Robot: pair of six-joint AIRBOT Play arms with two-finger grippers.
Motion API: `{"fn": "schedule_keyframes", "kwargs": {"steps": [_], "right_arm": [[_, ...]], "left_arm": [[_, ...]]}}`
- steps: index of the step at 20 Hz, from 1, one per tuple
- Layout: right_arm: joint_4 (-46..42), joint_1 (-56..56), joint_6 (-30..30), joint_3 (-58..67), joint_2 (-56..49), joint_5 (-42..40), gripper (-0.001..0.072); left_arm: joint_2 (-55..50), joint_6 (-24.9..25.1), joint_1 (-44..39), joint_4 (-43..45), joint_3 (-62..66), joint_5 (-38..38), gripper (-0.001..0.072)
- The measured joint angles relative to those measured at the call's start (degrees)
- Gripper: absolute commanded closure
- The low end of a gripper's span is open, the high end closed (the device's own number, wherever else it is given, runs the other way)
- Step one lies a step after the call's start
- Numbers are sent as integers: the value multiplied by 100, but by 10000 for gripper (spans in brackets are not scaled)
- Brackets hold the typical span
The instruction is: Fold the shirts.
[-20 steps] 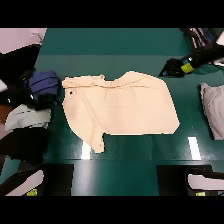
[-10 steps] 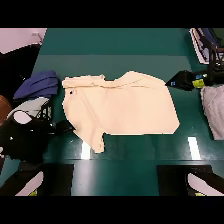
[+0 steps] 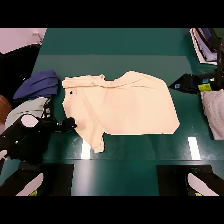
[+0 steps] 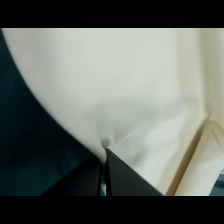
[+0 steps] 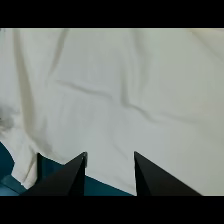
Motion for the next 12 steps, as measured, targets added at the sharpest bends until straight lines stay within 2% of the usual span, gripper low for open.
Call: {"fn": "schedule_keyframes", "kwargs": {"steps": [4, 5, 6, 12], "right_arm": [[-225, -490, 2, -706, 332, 258, 360], [-264, -743, 2, -1051, 474, 267, 331], [-284, -1023, 4, -1410, 610, 280, 239], [-267, -2616, -181, -3609, 920, -13, 255]], "left_arm": [[17, -24, -20, 238, 616, -330, 682], [22, -26, -22, 352, 839, -457, 682], [22, -26, -22, 452, 1038, -570, 682], [22, -31, -22, 697, 1703, -824, 683]]}}
